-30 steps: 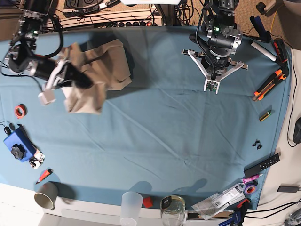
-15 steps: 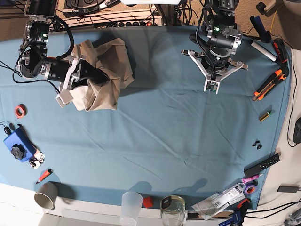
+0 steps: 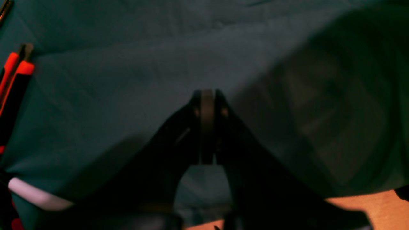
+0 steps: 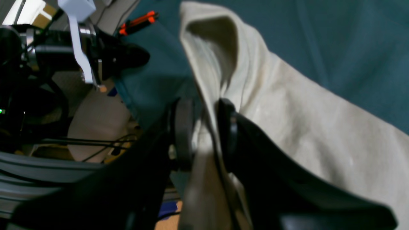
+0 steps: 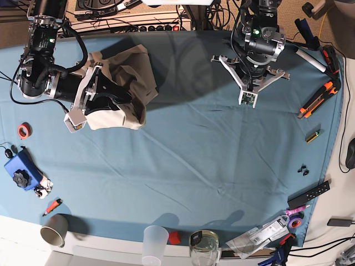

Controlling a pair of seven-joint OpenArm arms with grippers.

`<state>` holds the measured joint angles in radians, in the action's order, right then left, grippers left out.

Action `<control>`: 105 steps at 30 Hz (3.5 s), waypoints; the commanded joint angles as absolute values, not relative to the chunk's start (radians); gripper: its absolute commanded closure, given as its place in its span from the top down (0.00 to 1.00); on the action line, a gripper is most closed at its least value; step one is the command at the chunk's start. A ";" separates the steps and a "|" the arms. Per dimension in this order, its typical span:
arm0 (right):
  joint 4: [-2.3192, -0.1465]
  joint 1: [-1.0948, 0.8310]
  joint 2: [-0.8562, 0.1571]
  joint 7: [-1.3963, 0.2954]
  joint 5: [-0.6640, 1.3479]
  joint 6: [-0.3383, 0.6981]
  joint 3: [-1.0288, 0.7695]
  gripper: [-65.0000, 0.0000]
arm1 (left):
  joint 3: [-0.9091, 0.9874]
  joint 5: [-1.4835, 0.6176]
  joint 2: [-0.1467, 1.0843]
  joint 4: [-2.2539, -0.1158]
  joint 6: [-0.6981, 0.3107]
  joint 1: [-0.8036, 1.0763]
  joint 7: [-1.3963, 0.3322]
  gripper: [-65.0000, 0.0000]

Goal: Fold the T-shirt properly
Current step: 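Grasp the shirt bundle with the right gripper and lift it, then fold the held shirt over onto itself with the right gripper and release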

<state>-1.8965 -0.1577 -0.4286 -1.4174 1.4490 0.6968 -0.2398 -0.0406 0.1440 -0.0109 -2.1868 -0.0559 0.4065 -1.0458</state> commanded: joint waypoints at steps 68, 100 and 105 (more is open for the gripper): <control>-1.613 -0.007 -0.442 -1.396 1.484 0.698 -0.149 0.00 | -0.043 -0.262 -0.017 -2.207 -0.342 0.352 -0.904 0.00; -1.699 -0.165 -0.457 -1.396 1.097 0.698 -0.165 0.00 | -0.043 -0.228 -0.014 -2.207 -0.342 0.382 -0.918 0.00; -1.699 -0.187 -0.458 -1.341 0.952 0.698 -0.165 0.00 | -0.043 -0.208 -0.014 -2.207 -0.342 0.382 -0.918 0.00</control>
<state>-1.6875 -0.1963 -0.4423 -1.3495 0.9756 0.7017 -0.1581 -0.0425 -0.1982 -0.0082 -2.1868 -0.3412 0.3843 -0.9405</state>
